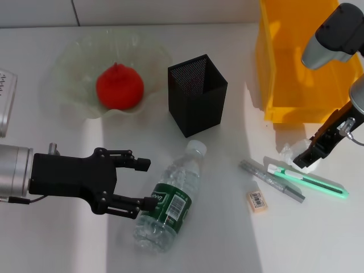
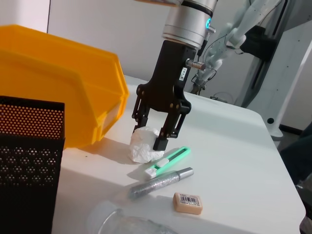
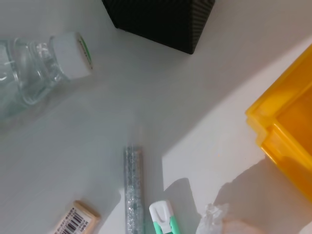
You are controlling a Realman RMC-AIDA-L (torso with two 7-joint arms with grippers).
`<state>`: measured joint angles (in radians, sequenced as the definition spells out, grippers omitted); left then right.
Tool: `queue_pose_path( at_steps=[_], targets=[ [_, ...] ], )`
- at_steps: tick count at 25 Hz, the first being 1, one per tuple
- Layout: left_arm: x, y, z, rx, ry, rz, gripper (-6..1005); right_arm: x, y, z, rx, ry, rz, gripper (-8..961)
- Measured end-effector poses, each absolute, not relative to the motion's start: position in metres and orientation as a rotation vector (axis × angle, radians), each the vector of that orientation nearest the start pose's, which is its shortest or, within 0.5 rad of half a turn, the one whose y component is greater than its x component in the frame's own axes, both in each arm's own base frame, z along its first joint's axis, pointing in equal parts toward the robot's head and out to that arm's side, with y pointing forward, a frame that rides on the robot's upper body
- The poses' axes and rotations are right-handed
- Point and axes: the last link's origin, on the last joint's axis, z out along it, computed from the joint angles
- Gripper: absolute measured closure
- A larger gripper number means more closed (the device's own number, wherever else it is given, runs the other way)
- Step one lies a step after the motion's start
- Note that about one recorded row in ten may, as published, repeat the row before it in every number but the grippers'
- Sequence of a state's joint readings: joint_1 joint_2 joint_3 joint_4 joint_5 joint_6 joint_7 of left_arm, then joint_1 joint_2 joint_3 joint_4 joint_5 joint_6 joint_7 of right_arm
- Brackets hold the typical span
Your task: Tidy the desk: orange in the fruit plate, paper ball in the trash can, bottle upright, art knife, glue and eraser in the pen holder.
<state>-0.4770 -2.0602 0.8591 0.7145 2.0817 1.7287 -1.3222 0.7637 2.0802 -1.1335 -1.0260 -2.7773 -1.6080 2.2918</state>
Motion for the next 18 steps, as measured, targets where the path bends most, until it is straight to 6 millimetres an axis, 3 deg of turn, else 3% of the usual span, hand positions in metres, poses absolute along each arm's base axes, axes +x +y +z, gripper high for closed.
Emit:
queue_pose_path(
  at_steps=[2,5,6,7,8,10,14,18],
  targets=[
    [-0.266,0.288,-0.010,-3.051,-0.455,-0.550,155,0.211,0.368,0.013,-2.691,0.907,-0.670,397],
    [-0.266,0.288,-0.010,-3.052,-0.456,-0.550,155,0.202,0.363,0.024,-2.724,0.885,-0.600,406],
    [-0.266,0.288,-0.010,-3.052,-0.456,-0.550,155,0.196,0.358,0.032,-2.740,0.873,-0.554,409],
    [-0.266,0.288,-0.010,-3.052,-0.456,-0.552,155,0.185,0.352,0.055,-2.737,0.838,-0.425,412],
    [-0.266,0.288,-0.010,-3.052,-0.456,-0.552,155,0.185,0.352,0.055,-2.737,0.838,-0.425,411],
    [-0.265,0.288,-0.010,-3.053,-0.456,-0.554,155,0.179,0.348,0.080,-2.692,0.803,-0.298,408],
    [-0.263,0.290,-0.010,-3.058,-0.450,-0.556,156,0.179,0.348,0.116,-2.562,0.772,-0.081,403],
    [-0.261,0.291,-0.010,-3.061,-0.446,-0.556,156,0.185,0.360,0.122,-2.472,0.779,-0.004,397]
  ],
)
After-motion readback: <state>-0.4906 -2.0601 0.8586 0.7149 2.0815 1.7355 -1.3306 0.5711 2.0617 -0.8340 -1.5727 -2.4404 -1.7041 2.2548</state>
